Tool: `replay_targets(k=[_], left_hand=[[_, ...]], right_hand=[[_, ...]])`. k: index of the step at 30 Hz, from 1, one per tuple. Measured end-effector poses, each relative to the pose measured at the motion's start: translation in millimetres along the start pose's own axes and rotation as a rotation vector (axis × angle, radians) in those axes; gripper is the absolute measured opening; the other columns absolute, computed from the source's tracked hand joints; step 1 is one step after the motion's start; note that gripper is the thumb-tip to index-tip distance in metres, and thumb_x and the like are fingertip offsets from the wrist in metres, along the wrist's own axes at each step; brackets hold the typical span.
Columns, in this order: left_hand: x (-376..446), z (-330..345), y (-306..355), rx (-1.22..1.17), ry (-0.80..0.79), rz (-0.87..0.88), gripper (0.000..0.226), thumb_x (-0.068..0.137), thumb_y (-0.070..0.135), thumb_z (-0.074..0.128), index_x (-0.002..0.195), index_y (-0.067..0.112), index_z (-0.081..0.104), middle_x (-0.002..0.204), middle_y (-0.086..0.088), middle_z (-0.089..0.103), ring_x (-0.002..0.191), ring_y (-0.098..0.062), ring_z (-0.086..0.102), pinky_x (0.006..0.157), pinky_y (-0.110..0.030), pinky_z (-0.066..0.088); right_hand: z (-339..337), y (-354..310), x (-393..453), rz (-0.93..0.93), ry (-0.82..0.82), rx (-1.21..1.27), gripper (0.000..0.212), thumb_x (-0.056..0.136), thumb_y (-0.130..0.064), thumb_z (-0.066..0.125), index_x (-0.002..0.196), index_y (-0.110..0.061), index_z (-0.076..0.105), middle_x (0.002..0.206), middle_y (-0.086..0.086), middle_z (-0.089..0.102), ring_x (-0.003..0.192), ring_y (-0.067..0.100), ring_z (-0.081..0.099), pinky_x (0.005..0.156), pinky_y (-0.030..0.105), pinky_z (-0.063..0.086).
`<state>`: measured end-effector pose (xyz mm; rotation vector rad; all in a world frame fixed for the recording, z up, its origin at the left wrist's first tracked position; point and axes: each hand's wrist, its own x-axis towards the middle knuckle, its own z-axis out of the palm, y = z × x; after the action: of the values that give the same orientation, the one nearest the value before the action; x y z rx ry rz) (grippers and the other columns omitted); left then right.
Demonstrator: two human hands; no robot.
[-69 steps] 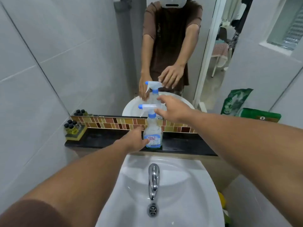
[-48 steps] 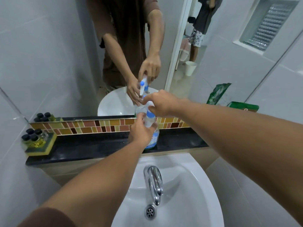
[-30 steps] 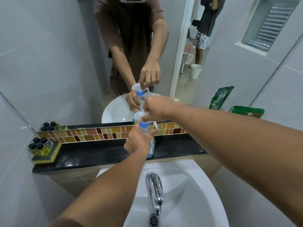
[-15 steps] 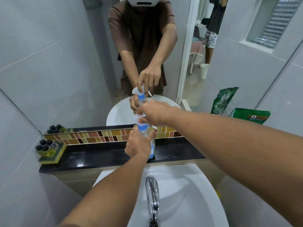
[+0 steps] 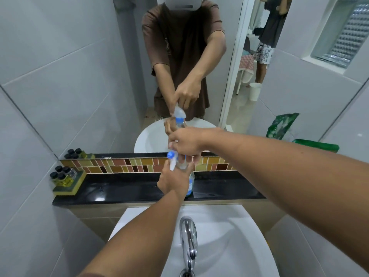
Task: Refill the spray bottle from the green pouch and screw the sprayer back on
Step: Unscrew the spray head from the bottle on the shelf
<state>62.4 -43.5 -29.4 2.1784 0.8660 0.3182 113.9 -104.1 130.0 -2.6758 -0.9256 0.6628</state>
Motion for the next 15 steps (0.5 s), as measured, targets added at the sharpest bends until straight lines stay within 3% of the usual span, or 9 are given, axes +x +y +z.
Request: replay_targets(k=[3, 5, 8, 11, 13, 15], left_hand=[[1.1, 2.2, -2.1, 0.077, -0.022, 0.022, 0.071, 0.077, 0.082, 0.063, 0.121, 0.026, 0.064, 0.108, -0.001, 0.072, 0.097, -0.027, 0.068, 0.074, -0.034, 0.045], [0.9, 1.8, -3.1, 0.048, -0.021, 0.032, 0.068, 0.079, 0.080, 0.063, 0.121, 0.026, 0.065, 0.109, 0.002, 0.072, 0.090, -0.021, 0.063, 0.072, -0.033, 0.043], [-1.6, 0.1, -2.0, 0.029, 0.013, 0.085, 0.066, 0.081, 0.075, 0.067, 0.128, 0.029, 0.062, 0.113, 0.007, 0.072, 0.099, -0.020, 0.068, 0.070, -0.032, 0.040], [-2.1, -2.0, -2.0, -0.007, 0.016, 0.108, 0.065, 0.080, 0.076, 0.067, 0.126, 0.031, 0.060, 0.111, 0.009, 0.072, 0.099, -0.019, 0.069, 0.069, -0.031, 0.041], [-0.6, -2.2, -3.4, 0.005, -0.001, 0.113, 0.063, 0.081, 0.077, 0.065, 0.124, 0.031, 0.059, 0.111, 0.009, 0.071, 0.098, -0.018, 0.068, 0.068, -0.030, 0.042], [1.3, -2.1, -4.3, 0.023, -0.014, 0.123, 0.061, 0.081, 0.077, 0.065, 0.121, 0.031, 0.058, 0.109, 0.008, 0.070, 0.095, -0.018, 0.067, 0.067, -0.030, 0.043]], right_hand=[[-13.1, -6.9, -3.5, -0.027, -0.137, -0.227, 0.043, 0.100, -0.028, 0.065, 0.139, -0.010, 0.059, 0.114, 0.007, 0.066, 0.102, 0.026, 0.068, 0.078, 0.037, 0.061], [-13.9, -8.6, -3.5, -0.094, -0.006, -0.461, 0.043, 0.098, -0.042, 0.068, 0.130, -0.013, 0.066, 0.096, -0.002, 0.062, 0.096, 0.021, 0.062, 0.075, 0.033, 0.053], [-6.9, -10.5, 2.3, -0.068, 0.211, -0.578, 0.041, 0.097, -0.058, 0.060, 0.103, -0.018, 0.069, 0.073, -0.007, 0.047, 0.080, 0.019, 0.058, 0.066, 0.036, 0.052], [2.5, -11.1, 14.1, 0.040, 0.332, -0.556, 0.034, 0.100, -0.051, 0.054, 0.097, -0.017, 0.058, 0.075, -0.001, 0.051, 0.078, 0.021, 0.059, 0.062, 0.034, 0.044], [4.6, -5.3, 18.6, 0.097, 0.363, -0.444, 0.029, 0.100, -0.042, 0.056, 0.087, -0.016, 0.052, 0.074, 0.001, 0.053, 0.078, 0.022, 0.060, 0.065, 0.035, 0.050], [7.2, 1.7, 22.6, 0.118, 0.359, -0.290, 0.019, 0.099, -0.033, 0.059, 0.098, -0.016, 0.051, 0.084, 0.006, 0.061, 0.077, 0.022, 0.065, 0.070, 0.037, 0.060]])
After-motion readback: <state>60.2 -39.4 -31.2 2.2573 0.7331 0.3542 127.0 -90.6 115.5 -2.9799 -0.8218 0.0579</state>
